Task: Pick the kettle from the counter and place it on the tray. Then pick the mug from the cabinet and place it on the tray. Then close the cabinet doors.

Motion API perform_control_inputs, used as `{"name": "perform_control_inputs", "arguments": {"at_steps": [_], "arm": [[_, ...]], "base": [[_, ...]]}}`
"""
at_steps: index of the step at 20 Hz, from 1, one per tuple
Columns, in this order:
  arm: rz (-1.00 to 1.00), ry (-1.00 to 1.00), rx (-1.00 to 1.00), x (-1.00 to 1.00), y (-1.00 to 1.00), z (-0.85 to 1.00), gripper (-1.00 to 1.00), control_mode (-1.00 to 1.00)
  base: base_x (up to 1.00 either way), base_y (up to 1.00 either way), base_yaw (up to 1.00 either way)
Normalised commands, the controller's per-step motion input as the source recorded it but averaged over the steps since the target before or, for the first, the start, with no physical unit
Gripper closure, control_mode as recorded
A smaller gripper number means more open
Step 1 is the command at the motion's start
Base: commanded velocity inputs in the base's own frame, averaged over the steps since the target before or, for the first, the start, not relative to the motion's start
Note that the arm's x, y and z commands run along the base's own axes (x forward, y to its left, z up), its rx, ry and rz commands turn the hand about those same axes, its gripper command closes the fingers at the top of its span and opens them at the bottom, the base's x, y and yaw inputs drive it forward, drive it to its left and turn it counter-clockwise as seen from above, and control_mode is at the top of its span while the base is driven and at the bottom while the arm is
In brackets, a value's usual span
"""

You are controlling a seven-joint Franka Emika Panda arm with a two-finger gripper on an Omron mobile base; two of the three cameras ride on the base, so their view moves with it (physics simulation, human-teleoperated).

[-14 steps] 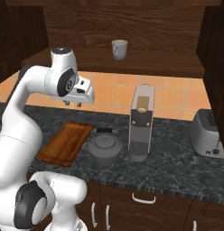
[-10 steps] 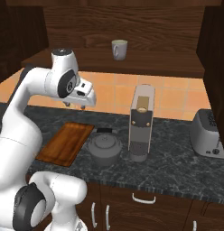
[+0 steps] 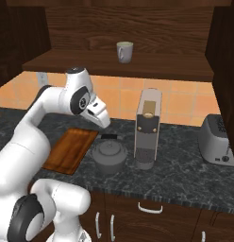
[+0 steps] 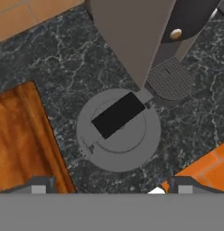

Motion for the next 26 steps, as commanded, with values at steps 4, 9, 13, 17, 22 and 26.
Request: {"name": "perform_control_inputs", "arguments": {"at_steps": [4, 9, 13, 17, 22, 26], "arm": [[-0.17, 0.0, 0.0, 0.17, -0.3, -0.55, -1.0, -1.0], [-0.09, 0.0, 0.03, 0.11, -0.13, -0.44, -1.0, -1.0], [-0.02, 0.0, 0.09, 0.26, 0.0, -0.32, -1.0, -1.0], [0.0, 0.0, 0.11, 0.3, -0.05, -0.27, -1.0, -1.0], [0.0, 0.0, 0.08, 0.23, -0.04, -0.27, -1.0, -1.0], [0.0, 0.0, 0.05, 0.15, -0.01, -0.23, -1.0, -1.0]], "base": [[0.0, 0.0, 0.0], [0.0, 0.0, 0.0], [0.0, 0.0, 0.0], [0.0, 0.0, 0.0], [0.0, 0.0, 0.0], [0.0, 0.0, 0.0]]}}
